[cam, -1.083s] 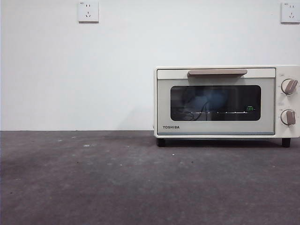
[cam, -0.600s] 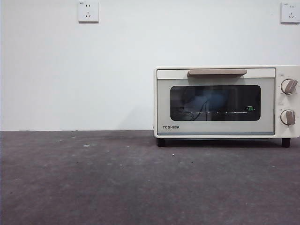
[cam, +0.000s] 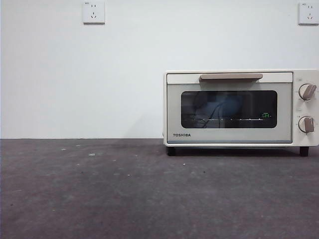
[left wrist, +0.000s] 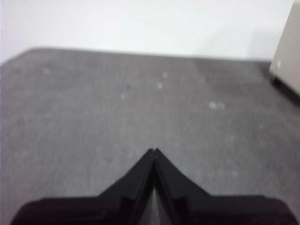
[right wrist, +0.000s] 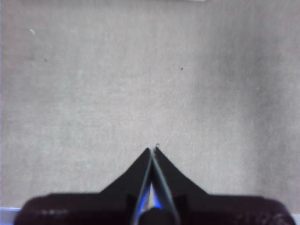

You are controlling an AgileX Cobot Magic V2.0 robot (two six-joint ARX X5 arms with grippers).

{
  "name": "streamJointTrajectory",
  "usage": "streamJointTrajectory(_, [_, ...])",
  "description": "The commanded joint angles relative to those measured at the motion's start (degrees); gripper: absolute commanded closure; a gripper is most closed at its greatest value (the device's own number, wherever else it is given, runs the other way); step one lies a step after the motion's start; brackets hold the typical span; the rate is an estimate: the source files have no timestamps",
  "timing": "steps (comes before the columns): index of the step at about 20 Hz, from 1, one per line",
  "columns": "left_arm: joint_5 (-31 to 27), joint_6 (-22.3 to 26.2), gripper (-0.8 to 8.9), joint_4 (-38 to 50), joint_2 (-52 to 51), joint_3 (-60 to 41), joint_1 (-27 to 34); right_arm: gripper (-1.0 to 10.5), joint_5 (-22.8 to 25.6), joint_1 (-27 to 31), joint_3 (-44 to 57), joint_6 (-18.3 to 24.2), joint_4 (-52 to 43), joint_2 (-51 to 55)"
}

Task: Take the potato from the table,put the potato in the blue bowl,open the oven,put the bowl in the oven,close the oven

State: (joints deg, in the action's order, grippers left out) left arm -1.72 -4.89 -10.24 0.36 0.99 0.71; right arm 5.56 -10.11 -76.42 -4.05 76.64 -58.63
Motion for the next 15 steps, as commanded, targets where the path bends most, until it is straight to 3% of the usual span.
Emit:
streamJointTrajectory(1, [0.0, 2.1, 8.17, 0.3, -0.1, -0.6, 0.2, 9.5, 0.0, 0.0, 0.2, 0.1, -2.5, -3.7])
streamJointTrajectory(15, [0.6, 1.7, 8.18, 0.9, 0.0, -0.6, 0.2, 9.5, 0.0, 0.0, 0.2, 0.2, -39.1, -18.2])
